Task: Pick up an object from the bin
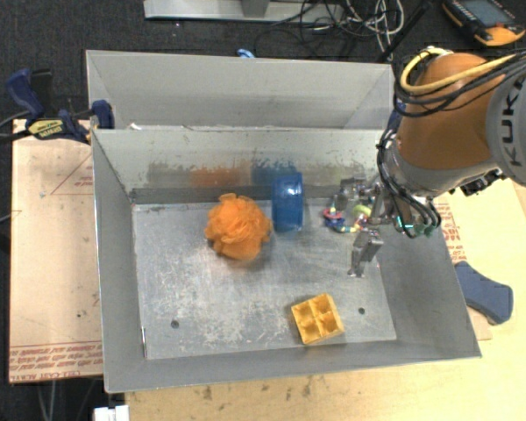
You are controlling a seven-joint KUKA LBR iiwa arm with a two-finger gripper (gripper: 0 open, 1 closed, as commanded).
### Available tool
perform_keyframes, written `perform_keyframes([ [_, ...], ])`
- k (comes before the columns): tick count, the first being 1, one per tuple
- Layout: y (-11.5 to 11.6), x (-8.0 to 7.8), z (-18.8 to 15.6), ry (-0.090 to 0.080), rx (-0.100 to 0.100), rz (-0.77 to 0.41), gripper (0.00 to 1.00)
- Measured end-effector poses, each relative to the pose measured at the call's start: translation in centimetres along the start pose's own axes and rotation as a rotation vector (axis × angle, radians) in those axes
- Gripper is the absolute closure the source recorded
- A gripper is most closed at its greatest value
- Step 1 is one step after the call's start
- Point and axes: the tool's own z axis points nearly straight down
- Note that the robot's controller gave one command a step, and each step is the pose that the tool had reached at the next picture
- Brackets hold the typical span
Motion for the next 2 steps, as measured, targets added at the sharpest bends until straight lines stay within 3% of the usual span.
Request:
perform_keyframes([
  [1, 0.03, -0.17, -0.44, -0.008, 0.001, -0.002, 1.00],
  [2, 0.03, -0.17, -0.44, -0.008, 0.001, -0.003, 1.00],
])
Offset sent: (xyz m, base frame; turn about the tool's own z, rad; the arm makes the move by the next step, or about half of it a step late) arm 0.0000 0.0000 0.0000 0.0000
